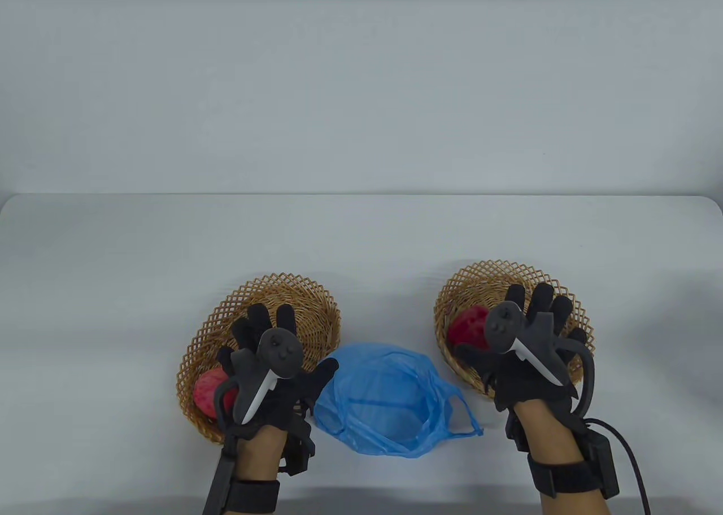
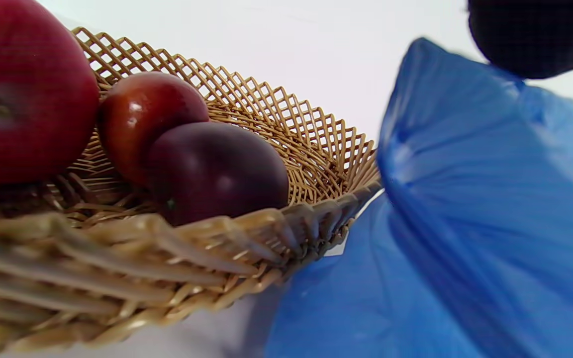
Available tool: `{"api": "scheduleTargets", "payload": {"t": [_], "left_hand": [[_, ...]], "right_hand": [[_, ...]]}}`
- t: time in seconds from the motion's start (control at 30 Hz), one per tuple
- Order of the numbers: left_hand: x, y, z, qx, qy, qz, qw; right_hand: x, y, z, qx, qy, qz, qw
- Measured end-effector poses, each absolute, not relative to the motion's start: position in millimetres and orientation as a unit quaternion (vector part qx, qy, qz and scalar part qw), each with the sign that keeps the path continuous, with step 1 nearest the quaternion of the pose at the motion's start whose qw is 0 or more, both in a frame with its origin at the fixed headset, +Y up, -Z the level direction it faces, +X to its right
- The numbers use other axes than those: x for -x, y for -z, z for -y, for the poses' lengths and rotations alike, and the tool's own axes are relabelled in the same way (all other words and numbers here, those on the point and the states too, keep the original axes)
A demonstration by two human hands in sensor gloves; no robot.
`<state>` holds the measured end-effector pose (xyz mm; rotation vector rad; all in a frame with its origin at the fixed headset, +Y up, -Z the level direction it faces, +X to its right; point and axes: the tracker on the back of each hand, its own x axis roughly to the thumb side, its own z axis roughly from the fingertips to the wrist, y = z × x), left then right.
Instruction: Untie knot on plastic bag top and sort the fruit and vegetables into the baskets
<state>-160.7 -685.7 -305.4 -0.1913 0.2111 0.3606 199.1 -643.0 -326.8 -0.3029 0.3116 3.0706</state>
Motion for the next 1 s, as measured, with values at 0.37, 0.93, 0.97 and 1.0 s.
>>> {"api": "scheduleTargets", "payload": {"t": [0.37, 0.93, 0.97, 1.0], "left_hand": [[160.5, 305.1, 685.4, 0.089, -0.177, -0.107, 0.974], [161.2, 304.8, 686.0, 0.086, -0.173, -0.113, 0.975], [161.4, 304.8, 686.0, 0.086, -0.173, -0.113, 0.975], [161.4, 304.8, 686.1, 0.086, -0.174, -0.113, 0.974]], "right_hand": [[-200.5, 327.0, 641.4, 0.085, -0.990, -0.106, 0.047], [-206.3, 328.7, 641.5, 0.071, -0.987, -0.112, 0.087], [-206.2, 328.8, 641.5, 0.070, -0.987, -0.112, 0.088], [-206.5, 328.9, 641.8, 0.070, -0.987, -0.112, 0.089]]}}
